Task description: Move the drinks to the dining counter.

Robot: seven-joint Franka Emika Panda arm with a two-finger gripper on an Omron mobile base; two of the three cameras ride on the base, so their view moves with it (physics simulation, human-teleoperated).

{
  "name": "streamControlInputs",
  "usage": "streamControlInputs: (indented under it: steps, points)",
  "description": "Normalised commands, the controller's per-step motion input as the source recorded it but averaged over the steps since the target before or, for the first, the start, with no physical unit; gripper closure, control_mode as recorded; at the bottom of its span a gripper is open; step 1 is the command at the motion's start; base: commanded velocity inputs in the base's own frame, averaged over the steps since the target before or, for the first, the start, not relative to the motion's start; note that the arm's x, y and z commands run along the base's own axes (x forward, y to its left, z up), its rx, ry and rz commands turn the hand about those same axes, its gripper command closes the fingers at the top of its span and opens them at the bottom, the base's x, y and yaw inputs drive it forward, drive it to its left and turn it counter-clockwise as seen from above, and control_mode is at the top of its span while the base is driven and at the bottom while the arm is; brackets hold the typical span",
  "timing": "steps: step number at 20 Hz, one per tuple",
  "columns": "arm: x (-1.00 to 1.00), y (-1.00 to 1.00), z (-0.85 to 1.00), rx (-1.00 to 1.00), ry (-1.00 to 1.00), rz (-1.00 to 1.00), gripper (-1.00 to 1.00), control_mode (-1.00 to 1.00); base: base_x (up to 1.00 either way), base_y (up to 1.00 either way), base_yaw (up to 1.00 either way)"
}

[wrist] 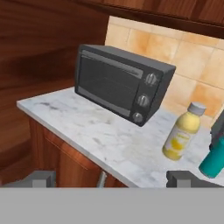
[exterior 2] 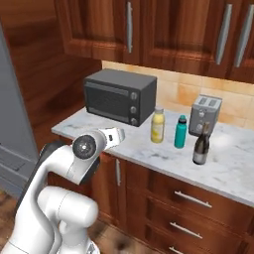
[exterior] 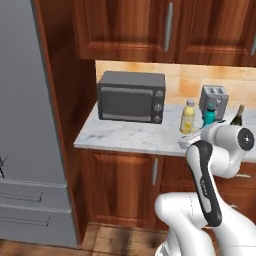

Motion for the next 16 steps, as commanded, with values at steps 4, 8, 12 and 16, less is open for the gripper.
streamControlInputs:
  steps: [4,8,12,16]
  points:
    - [0.00,0.00,0.00,0.00,0.00,0.00,-1.00,1.00,0.00,-0.36,-0.44]
    - [0.00,0.00,0.00,0.00,0.00,0.00,-1.00,1.00,0.02,-0.21,-0.37]
    - [0.00,0.00,0.00,0.00,0.00,0.00,-1.00,1.00,0.14,-0.19,-0.32]
    - [0.00,0.00,0.00,0.00,0.00,0.00,-1.00,1.00,0.23,-0.23,-0.28]
